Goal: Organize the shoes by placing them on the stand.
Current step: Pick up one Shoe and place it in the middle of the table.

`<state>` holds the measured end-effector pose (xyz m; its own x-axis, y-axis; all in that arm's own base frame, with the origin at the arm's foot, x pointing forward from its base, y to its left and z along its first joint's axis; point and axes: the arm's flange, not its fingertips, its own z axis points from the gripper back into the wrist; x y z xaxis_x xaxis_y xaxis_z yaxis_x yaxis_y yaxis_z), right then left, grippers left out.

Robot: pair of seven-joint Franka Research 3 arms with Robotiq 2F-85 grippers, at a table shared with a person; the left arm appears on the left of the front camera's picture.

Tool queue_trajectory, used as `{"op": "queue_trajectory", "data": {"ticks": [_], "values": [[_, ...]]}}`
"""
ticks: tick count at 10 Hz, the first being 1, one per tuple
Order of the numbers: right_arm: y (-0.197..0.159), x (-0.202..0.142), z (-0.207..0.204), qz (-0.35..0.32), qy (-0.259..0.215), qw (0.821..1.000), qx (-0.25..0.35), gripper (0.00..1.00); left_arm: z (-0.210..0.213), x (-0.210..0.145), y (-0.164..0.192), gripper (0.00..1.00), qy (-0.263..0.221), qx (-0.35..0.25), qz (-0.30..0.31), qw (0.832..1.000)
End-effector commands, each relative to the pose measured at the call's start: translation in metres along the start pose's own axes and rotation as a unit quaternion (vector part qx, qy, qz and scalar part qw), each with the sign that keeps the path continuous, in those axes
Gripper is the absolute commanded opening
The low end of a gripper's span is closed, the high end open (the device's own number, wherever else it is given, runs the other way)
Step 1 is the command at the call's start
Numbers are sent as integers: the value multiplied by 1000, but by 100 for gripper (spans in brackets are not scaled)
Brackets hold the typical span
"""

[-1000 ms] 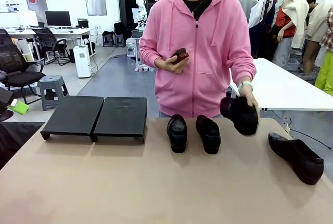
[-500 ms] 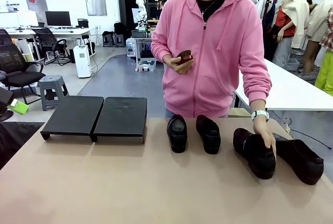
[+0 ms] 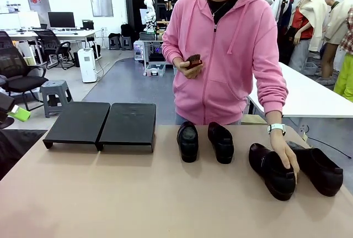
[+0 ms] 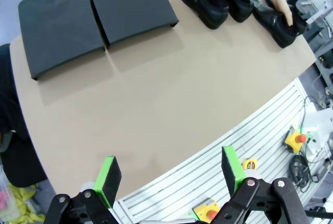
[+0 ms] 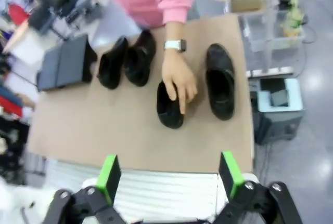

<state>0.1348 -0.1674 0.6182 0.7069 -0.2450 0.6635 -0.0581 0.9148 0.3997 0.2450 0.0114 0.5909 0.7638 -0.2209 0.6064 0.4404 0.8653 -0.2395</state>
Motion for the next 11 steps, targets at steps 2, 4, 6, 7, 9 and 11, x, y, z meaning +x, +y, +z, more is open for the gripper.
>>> {"op": "queue_trajectory", "data": {"ticks": [2, 4, 6, 7, 9, 11], "values": [[-3, -3, -25, -25, -12, 1000, 4, 100, 1, 0, 1, 100, -1, -10, -2, 1000], [19, 21, -60, 17, 27, 999, 12, 100, 1, 0, 1, 100, -1, -10, -2, 1000], [92, 76, -126, 105, 52, 993, -8, 100, 1, 0, 1, 100, -1, -10, -2, 1000], [139, 98, -161, 150, 54, 987, 5, 100, 1, 0, 1, 100, -1, -10, -2, 1000], [225, 115, -253, 181, 100, 978, 16, 100, 1, 0, 1, 100, -1, -10, -2, 1000], [291, 102, -360, 196, 167, 966, -6, 100, 1, 0, 1, 100, -1, -10, -2, 1000]]}}
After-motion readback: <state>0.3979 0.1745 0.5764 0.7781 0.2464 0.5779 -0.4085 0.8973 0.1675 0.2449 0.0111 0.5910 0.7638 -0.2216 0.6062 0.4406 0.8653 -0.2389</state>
